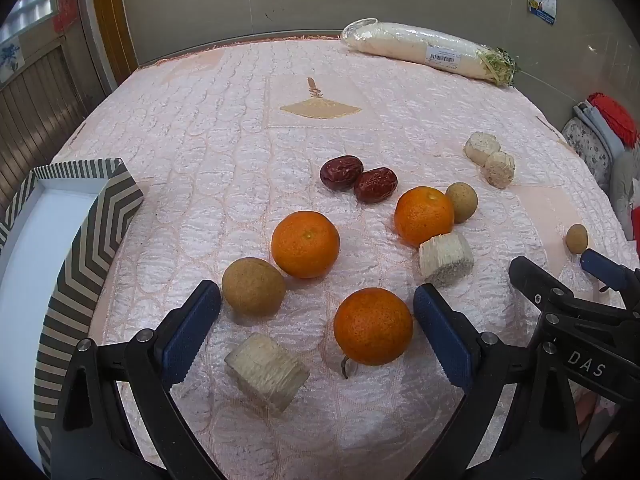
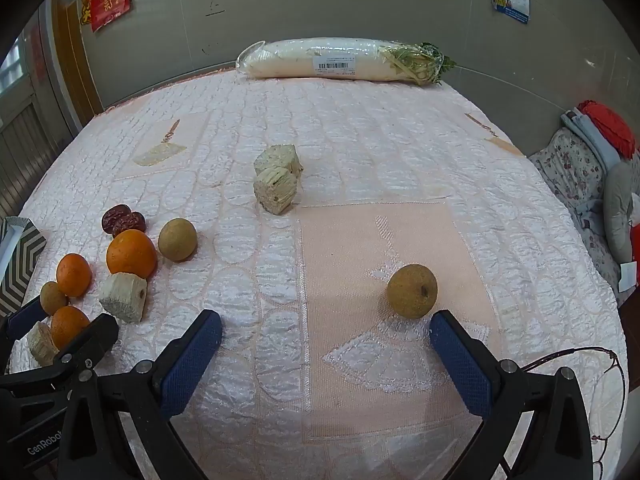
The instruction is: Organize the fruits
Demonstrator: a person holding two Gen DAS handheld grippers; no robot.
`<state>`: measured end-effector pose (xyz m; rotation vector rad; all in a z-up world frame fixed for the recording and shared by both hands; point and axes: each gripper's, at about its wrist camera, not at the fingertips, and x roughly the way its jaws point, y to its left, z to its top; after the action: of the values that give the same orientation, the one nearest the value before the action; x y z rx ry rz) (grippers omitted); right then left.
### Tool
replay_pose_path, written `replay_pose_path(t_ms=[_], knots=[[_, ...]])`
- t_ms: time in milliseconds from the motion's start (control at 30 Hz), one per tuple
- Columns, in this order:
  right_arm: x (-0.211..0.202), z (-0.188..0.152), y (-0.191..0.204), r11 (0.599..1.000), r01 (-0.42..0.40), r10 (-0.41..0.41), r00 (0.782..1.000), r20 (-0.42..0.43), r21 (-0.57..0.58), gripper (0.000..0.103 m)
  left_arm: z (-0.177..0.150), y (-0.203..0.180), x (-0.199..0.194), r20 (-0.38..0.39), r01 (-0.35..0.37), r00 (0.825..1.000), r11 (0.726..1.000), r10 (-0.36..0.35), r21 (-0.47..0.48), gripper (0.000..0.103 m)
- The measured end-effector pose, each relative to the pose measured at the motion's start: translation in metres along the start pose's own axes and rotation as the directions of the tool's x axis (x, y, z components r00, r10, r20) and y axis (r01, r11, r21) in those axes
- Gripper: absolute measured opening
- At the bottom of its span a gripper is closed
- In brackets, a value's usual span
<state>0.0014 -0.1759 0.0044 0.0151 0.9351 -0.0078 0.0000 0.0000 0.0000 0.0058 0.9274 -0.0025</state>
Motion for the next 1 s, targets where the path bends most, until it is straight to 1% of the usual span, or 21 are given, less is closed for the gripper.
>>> replay_pose_path(t_ms=[167, 300, 333, 400, 467, 567, 633, 767, 933, 967, 1000], knots=[[-0.001, 0.001, 0.000, 1.000, 0.001, -0.001, 1.000, -0.001, -0.001, 0.103, 0.000, 0.000, 0.000, -0.002, 0.002, 1.000, 1.000, -0.002, 0.007, 0.098], [-0.005, 0.000, 0.000, 1.000, -0.020, 0.020, 1.000, 0.004, -0.002, 0.103, -0.002, 0.004, -0.005, -0.037, 0.014, 0.999, 1.000, -0.014, 0.002, 0.098], [-0.008, -0.004, 0.000, 1.000, -0.031, 0.031, 0.999, 0.007, -0.005, 0.103, 0.002, 0.006, -0.003, -0.037, 0.021, 0.999, 1.000, -0.021, -0.004, 0.098], [-0.017, -0.009, 0.002, 0.998, -0.062, 0.062, 0.998, 0.010, -0.009, 0.103, 0.001, 0.013, -0.011, -0.036, 0.049, 0.998, 0.998, -0.050, -0.027, 0.098], [-0.016, -0.011, 0.004, 0.997, -0.077, 0.077, 0.997, 0.009, -0.014, 0.103, -0.003, 0.015, -0.020, -0.037, 0.058, 0.998, 0.998, -0.059, -0.033, 0.098], [-0.019, -0.016, 0.006, 0.993, -0.110, 0.110, 0.994, -0.004, -0.036, 0.103, -0.011, 0.016, -0.035, -0.010, 0.038, 0.999, 0.999, -0.038, -0.009, 0.098], [-0.022, -0.020, 0.005, 0.993, -0.108, 0.108, 0.994, -0.011, -0.043, 0.103, -0.014, 0.018, -0.042, -0.005, 0.035, 0.999, 0.999, -0.035, 0.000, 0.098], [-0.027, -0.026, -0.008, 0.993, -0.113, 0.112, 0.993, -0.033, -0.046, 0.103, -0.020, 0.022, -0.050, -0.018, 0.057, 0.998, 0.998, -0.057, -0.011, 0.098], [-0.038, -0.034, -0.033, 0.997, -0.075, 0.074, 0.997, -0.037, -0.005, 0.103, -0.023, 0.025, -0.055, -0.021, 0.051, 0.998, 0.998, -0.051, -0.029, 0.098], [-0.040, -0.035, -0.037, 0.997, -0.076, 0.077, 0.996, -0.036, 0.012, 0.103, -0.023, 0.026, -0.055, -0.022, 0.048, 0.999, 0.998, -0.049, -0.031, 0.098], [-0.044, -0.035, -0.039, 0.994, -0.101, 0.102, 0.994, -0.032, 0.033, 0.103, -0.021, 0.026, -0.054, -0.023, 0.046, 0.999, 0.998, -0.046, -0.033, 0.098]])
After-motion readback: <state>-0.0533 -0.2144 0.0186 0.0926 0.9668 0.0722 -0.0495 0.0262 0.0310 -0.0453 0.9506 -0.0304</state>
